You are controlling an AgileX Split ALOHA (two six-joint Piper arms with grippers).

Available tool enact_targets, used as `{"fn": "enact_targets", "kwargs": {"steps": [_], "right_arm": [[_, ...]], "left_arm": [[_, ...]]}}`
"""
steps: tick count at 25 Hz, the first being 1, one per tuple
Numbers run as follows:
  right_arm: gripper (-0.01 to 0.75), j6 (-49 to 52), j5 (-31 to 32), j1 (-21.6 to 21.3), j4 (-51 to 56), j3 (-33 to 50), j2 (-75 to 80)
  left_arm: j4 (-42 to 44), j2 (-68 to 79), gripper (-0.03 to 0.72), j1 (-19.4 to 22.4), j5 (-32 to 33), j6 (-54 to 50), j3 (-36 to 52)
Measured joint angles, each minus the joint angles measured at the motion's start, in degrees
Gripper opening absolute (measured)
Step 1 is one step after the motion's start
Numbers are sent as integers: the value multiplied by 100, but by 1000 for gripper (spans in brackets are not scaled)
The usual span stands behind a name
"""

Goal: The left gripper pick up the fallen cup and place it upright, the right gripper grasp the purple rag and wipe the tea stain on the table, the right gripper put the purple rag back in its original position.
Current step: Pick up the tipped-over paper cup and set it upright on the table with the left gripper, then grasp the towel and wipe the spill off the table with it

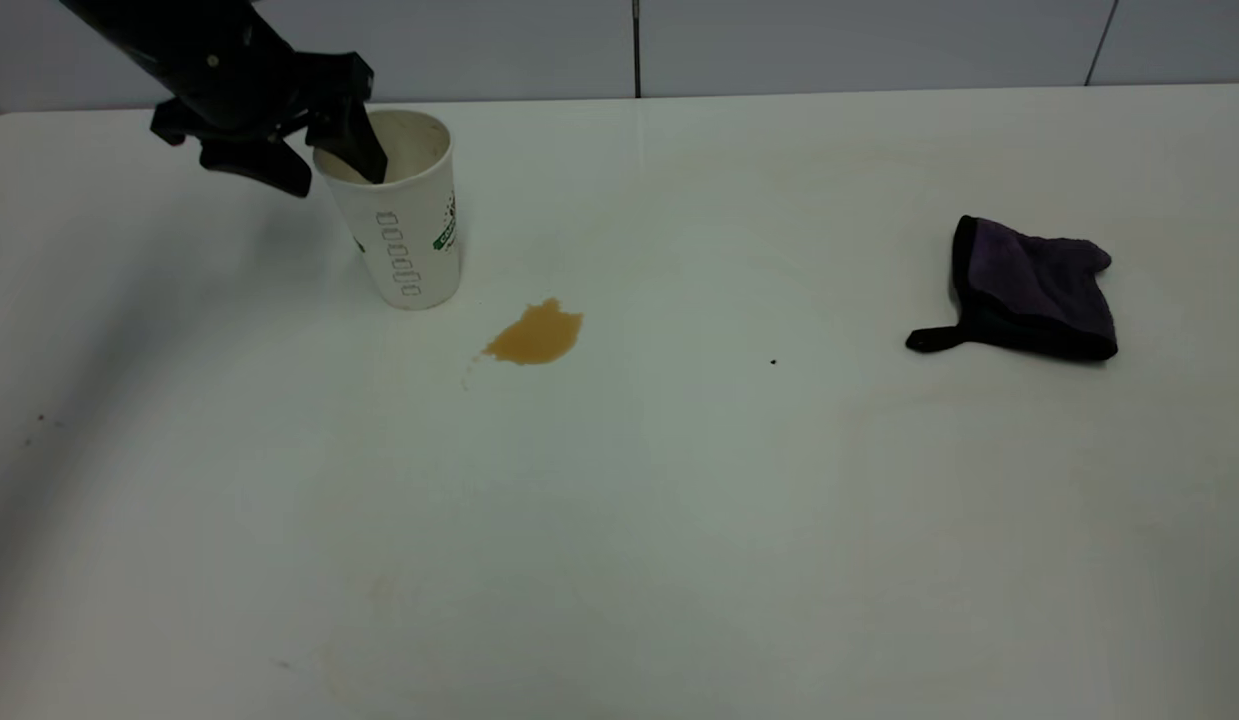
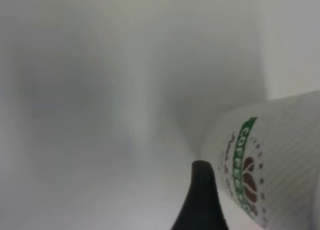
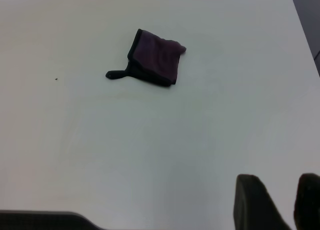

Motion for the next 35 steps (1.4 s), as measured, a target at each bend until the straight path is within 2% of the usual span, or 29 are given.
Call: {"fn": "enact_targets", "kwargs": {"steps": [3, 9, 19, 26, 32, 35], "right_arm": [[238, 0, 0, 0, 0, 0, 0], [238, 0, 0, 0, 0, 0, 0], [238, 0, 0, 0, 0, 0, 0], [238, 0, 0, 0, 0, 0, 0], [238, 0, 0, 0, 4, 0, 0], [238, 0, 0, 0, 4, 0, 0]], "left_arm": [[28, -489, 654, 0, 143, 154, 0], [208, -1682, 586, 0, 758, 737, 0], [726, -3679, 558, 281, 2838, 755, 0], [1256, -4797, 558, 644, 4171, 168, 0], [2258, -5569, 557, 678, 4298, -947, 45], [2711, -6100, 557, 678, 4298, -1334, 381]]}}
